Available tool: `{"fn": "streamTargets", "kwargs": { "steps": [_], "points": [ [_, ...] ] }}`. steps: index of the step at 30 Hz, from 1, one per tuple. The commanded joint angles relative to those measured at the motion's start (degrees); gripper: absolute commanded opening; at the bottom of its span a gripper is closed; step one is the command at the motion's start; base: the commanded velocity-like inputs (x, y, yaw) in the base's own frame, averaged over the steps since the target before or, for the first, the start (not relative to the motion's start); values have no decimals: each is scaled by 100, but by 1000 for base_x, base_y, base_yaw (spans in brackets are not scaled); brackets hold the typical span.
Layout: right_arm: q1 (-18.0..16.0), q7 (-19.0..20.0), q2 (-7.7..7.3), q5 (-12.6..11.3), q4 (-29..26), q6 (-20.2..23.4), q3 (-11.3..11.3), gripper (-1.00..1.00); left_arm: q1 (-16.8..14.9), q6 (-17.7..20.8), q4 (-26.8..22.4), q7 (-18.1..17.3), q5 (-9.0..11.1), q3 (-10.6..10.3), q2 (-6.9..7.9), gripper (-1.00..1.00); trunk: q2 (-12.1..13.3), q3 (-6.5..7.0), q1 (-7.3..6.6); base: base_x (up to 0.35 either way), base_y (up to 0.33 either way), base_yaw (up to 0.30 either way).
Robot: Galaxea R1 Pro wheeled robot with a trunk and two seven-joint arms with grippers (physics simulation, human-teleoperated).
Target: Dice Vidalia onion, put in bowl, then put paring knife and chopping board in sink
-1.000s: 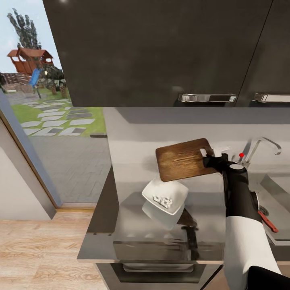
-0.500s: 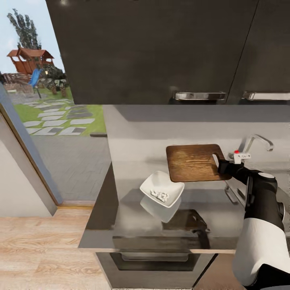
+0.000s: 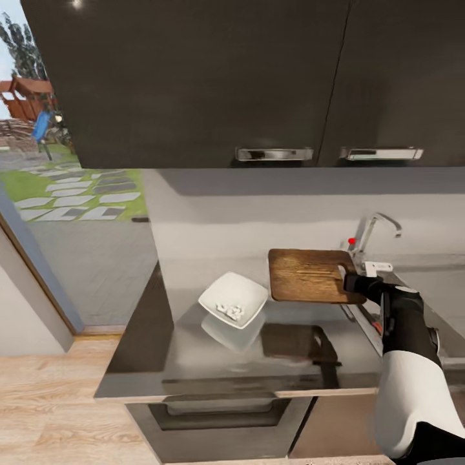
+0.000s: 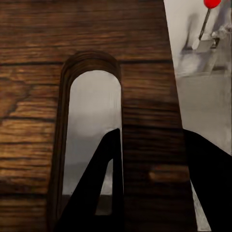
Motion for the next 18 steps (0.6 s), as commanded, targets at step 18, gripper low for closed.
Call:
{"fn": "streamTargets", "kwargs": {
  "steps": [18],
  "points": [
    [-8,-110,52,33,59,10,-4,-100,3,-8,-15,57,14,-49,3,100,-13,93,4,0,-266,-172]
  ]
}}
